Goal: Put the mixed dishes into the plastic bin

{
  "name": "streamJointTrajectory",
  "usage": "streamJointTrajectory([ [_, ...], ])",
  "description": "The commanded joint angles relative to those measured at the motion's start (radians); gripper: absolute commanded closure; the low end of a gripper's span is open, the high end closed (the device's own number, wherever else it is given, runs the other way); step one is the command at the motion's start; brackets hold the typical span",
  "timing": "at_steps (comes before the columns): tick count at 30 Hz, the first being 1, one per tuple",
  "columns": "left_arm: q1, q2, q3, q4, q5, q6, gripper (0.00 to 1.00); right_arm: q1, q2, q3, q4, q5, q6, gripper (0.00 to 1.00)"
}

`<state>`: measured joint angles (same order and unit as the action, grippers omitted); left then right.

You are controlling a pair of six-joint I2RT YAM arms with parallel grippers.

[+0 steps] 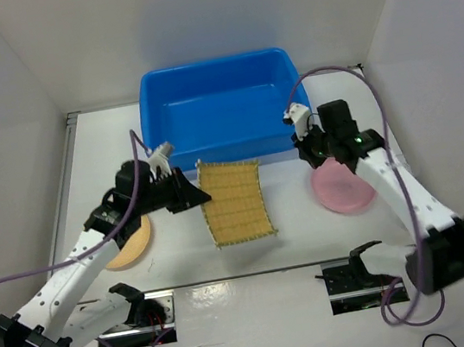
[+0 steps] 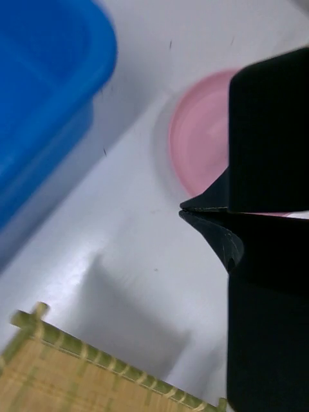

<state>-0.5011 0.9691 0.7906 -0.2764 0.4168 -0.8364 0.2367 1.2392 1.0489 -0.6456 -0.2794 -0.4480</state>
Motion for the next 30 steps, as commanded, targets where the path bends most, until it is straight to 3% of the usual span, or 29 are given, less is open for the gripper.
streamJointTrajectory([
  [1, 0.065, 0.072, 0.214, -0.032, 0.118, 0.079, 1.00, 0.023, -0.176, -0.007, -0.044, 0.168, 0.054, 1.00],
  [4, 0.107, 0.146, 0.355, -0.021, 0.157, 0.069, 1.00, -0.054, -0.317, -0.026, -0.086, 0.128, 0.052, 1.00],
  [8, 0.179, 0.278, 0.539, 0.017, 0.256, 0.037, 1.00, -0.141, -0.360, -0.024, -0.057, 0.227, 0.123, 1.00],
  [12, 0.251, 0.414, 0.737, 0.084, 0.292, -0.068, 1.00, -0.247, -0.408, -0.059, -0.005, 0.230, 0.135, 1.00],
  [18, 0.305, 0.777, 1.101, 0.161, 0.350, -0.185, 1.00, -0.322, -0.442, -0.070, 0.008, 0.230, 0.135, 1.00],
  [22, 0.305, 1.021, 1.393, 0.028, 0.329, -0.106, 1.00, -0.333, -0.442, -0.070, 0.008, 0.240, 0.135, 1.00],
  [25, 0.305, 1.184, 1.490, -0.010, 0.338, -0.077, 1.00, -0.344, -0.442, -0.070, 0.008, 0.249, 0.144, 1.00],
  [30, 0.277, 1.471, 1.878, -0.201, 0.301, 0.013, 1.00, -0.353, -0.442, -0.070, 0.008, 0.249, 0.144, 1.00],
])
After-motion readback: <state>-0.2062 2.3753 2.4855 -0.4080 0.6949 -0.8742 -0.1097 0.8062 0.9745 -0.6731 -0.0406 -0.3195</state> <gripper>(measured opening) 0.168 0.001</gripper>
